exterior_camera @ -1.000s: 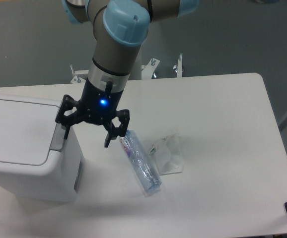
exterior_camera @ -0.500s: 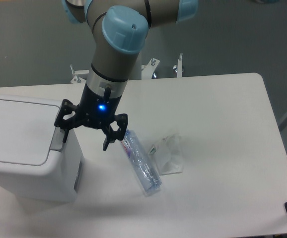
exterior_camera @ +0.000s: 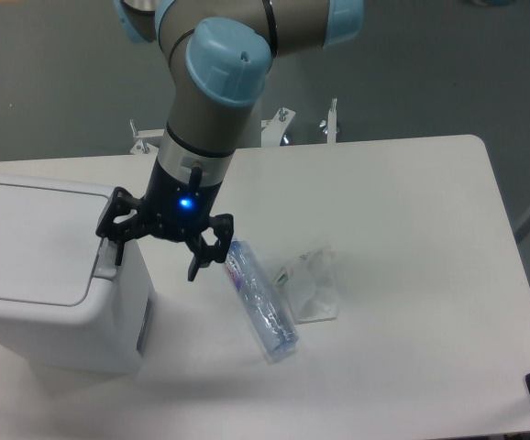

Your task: Open the trash can

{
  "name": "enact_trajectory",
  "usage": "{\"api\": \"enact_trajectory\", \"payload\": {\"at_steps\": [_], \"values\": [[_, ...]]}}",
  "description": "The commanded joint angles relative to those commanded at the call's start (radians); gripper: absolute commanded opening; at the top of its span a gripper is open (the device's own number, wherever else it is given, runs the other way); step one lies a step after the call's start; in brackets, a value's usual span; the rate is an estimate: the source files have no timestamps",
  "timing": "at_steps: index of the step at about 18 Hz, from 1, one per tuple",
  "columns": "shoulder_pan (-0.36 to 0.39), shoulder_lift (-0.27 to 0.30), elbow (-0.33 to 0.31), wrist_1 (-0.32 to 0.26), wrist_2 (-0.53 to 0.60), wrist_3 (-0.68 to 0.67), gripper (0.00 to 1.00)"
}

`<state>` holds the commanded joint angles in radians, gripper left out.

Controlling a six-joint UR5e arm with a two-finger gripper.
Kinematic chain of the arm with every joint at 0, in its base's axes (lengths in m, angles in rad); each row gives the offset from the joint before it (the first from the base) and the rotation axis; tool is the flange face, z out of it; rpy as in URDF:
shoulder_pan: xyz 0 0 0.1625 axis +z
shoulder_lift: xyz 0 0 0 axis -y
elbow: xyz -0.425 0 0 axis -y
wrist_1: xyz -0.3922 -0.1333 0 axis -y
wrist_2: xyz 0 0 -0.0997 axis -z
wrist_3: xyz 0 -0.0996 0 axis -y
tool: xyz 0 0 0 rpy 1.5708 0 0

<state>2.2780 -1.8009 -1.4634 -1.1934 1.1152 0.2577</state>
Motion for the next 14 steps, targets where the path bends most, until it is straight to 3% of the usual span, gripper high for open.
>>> {"api": "enact_trajectory", "payload": {"at_steps": [10,14], "values": [[0.002,0.003,0.015,0.002,0.000,0.003,1.00],[0.044,0.000,0.020,0.080,0.009,0.009,1.00]]}}
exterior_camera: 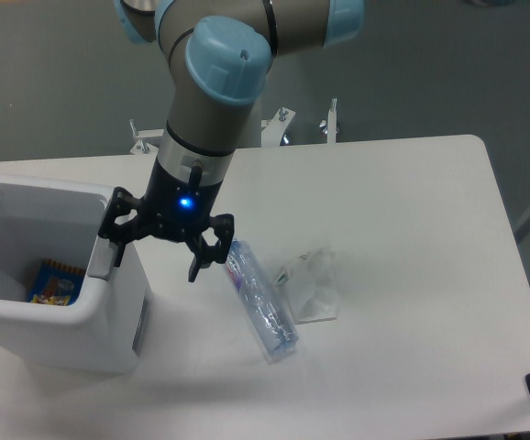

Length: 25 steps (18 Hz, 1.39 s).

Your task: Open the trash can

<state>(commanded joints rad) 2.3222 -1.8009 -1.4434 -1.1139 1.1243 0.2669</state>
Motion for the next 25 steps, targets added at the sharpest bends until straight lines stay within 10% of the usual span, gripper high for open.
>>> {"api": "enact_trajectory", "payload": {"at_steps": [16,25], "values": [[0.356,-0.155,-0.020,0.059,0.356,0.515,1.00],[0.370,-0.218,-0.022,0.054,0.449,0.807,1.00]]}}
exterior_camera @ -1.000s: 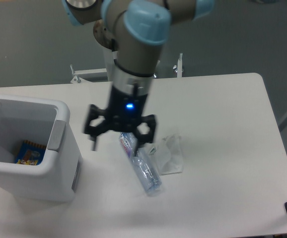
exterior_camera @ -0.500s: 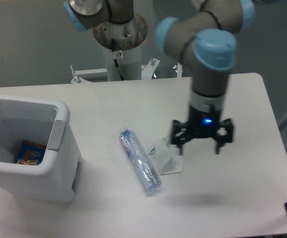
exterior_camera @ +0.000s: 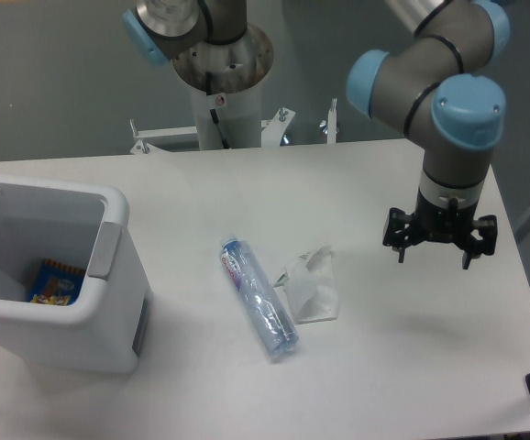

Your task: Open the trash can

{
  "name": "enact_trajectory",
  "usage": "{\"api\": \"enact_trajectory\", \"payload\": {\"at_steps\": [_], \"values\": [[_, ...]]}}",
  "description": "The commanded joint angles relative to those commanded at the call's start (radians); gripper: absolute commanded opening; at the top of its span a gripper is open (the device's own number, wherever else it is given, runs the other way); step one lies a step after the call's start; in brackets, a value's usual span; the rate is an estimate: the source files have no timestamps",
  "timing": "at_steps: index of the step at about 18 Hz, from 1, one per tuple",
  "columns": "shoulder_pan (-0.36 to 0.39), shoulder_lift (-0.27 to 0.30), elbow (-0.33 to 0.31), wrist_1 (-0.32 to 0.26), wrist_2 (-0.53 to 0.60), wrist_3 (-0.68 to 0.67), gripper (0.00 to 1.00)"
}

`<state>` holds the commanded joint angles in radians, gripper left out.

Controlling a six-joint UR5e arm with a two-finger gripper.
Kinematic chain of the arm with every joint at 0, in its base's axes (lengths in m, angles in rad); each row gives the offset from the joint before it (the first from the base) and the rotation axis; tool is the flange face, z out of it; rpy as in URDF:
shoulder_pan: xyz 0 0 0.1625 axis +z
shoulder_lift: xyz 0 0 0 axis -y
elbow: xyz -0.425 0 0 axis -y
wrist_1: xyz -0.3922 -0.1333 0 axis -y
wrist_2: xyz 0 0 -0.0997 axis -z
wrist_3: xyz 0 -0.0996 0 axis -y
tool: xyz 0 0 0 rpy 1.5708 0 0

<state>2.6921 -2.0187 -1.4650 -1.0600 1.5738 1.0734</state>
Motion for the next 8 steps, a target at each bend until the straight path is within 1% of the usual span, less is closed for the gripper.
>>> {"api": "enact_trajectory", "payload": {"at_steps": [2,8], "values": [[-0.005,-0.006,-0.002,0.001,0.009,0.043,1.00],[-0.017,-0.008,-0.023,0.012,0.037,0.040,1.00]]}}
